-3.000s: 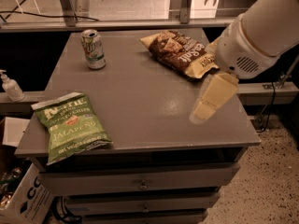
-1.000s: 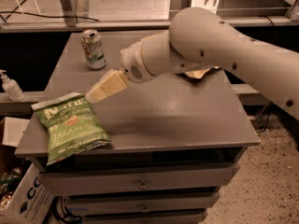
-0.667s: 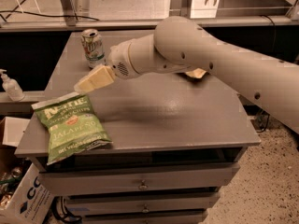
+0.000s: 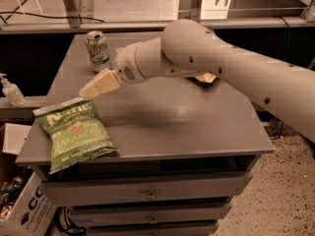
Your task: Pick 7up can
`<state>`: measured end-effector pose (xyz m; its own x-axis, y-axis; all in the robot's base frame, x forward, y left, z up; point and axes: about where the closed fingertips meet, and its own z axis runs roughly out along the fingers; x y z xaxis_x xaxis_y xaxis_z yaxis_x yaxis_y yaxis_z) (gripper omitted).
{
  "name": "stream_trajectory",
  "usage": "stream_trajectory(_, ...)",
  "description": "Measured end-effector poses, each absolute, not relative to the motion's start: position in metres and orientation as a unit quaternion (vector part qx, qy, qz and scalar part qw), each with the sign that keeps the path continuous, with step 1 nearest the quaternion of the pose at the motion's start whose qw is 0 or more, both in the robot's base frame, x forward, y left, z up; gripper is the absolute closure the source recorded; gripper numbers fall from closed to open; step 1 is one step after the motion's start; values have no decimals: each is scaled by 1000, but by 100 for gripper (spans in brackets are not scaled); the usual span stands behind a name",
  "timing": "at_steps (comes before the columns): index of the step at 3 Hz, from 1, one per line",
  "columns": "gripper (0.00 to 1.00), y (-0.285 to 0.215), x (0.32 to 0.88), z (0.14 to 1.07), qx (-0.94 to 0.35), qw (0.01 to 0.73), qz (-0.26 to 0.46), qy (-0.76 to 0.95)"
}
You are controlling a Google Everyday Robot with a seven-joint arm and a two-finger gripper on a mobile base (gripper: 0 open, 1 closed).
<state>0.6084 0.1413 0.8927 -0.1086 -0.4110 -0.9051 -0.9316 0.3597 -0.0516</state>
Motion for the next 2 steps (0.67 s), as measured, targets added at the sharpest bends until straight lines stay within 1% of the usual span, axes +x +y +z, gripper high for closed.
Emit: stream_trajectory(2, 0, 123, 664, 881, -471, 497, 252, 684)
